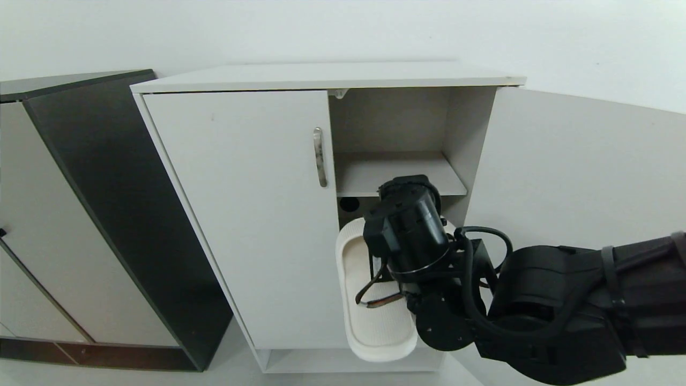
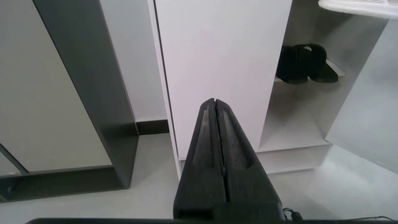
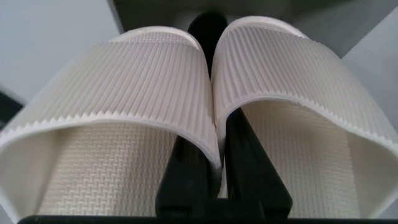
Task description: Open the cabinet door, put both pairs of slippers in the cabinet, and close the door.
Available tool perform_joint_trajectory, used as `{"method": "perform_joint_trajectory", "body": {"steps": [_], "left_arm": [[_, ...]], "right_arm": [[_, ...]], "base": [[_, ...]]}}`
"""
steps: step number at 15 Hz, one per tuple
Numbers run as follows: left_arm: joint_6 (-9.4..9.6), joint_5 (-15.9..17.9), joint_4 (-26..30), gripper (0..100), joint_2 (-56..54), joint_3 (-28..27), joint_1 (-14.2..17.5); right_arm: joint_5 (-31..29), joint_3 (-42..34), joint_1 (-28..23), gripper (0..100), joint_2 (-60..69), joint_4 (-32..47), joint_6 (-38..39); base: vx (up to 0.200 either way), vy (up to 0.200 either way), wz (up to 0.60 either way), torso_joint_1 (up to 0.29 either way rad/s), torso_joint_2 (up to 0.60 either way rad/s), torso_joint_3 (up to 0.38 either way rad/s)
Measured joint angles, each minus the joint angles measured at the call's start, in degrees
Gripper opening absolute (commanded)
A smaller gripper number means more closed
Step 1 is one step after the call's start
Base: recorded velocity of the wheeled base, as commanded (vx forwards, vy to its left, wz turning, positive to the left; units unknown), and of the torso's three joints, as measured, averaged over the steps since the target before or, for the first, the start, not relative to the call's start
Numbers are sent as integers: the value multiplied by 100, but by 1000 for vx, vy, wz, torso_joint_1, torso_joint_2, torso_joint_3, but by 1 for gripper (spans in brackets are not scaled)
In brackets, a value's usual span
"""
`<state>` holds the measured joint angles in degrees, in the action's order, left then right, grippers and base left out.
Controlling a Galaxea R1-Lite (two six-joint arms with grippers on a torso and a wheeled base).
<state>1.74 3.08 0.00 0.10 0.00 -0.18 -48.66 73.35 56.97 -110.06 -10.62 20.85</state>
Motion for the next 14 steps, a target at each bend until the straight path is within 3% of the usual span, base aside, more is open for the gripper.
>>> {"method": "perform_joint_trajectory", "body": {"steps": [6,12,14], "left_arm": [[2,0,0,0,0,0,0],[0,0,0,0,0,0,0],[2,0,0,0,0,0,0]], "right_arm": [[-60,121,-429,0,-55,-664,-590],[-57,117,-505,0,-66,-684,-599],[-57,117,-512,0,-67,-684,-601]], "base": [[0,0,0,0,0,0],[0,0,0,0,0,0],[200,0,0,0,-2,7]]}}
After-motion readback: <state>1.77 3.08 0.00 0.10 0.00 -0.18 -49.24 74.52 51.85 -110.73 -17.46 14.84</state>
